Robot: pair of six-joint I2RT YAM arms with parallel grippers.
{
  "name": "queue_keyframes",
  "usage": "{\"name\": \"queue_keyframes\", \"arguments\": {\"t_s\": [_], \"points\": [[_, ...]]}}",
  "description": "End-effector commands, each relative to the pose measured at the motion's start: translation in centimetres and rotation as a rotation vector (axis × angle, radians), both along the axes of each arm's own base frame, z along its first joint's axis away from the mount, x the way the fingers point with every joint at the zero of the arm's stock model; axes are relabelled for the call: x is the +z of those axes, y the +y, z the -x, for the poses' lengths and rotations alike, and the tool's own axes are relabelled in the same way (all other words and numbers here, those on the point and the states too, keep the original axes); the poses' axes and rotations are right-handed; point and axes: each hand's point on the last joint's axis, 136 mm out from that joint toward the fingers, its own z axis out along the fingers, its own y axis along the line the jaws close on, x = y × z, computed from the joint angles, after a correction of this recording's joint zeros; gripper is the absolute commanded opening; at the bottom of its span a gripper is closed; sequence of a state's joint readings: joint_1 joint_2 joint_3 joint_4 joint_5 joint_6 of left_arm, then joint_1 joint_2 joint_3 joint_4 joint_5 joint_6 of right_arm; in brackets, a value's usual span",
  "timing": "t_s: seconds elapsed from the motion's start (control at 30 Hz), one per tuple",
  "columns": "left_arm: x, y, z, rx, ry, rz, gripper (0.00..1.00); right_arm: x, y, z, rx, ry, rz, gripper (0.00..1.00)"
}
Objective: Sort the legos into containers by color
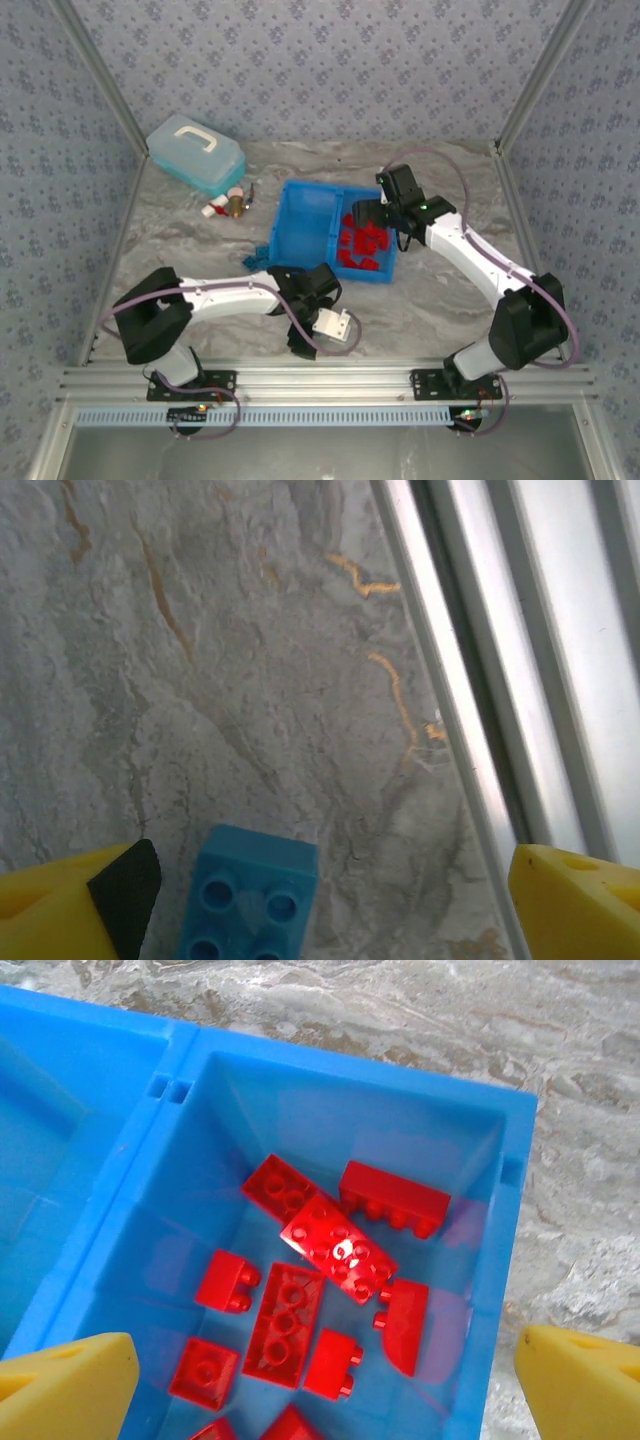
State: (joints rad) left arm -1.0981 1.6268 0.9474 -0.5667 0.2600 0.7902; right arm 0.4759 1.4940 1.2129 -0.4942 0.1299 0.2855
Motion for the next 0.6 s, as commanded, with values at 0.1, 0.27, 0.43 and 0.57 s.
{"name": "queue_keyframes", "arguments": {"t_s": [0.1,0.27,0.43,0.57], "points": [[-1.5,-0.1,-0.6,-0.059,-0.031,-0.052,0.87,-3.3,1.4,-3.2,0.049,0.078,0.163,0.99],[-2.2,0.0,-1.0,-0.035,-0.060,-0.031,0.74,-1.0,5.5,-3.8,0.057,0.053,0.111,1.00],[-3.0,0.3,-1.7,-0.017,-0.102,-0.045,0.68,1.4,6.5,-3.6,0.028,0.058,0.109,1.00],[-2.4,-0.1,-1.9,0.011,-0.114,-0.009,0.68,0.8,8.8,-3.1,0.044,0.118,0.023,0.96]]}}
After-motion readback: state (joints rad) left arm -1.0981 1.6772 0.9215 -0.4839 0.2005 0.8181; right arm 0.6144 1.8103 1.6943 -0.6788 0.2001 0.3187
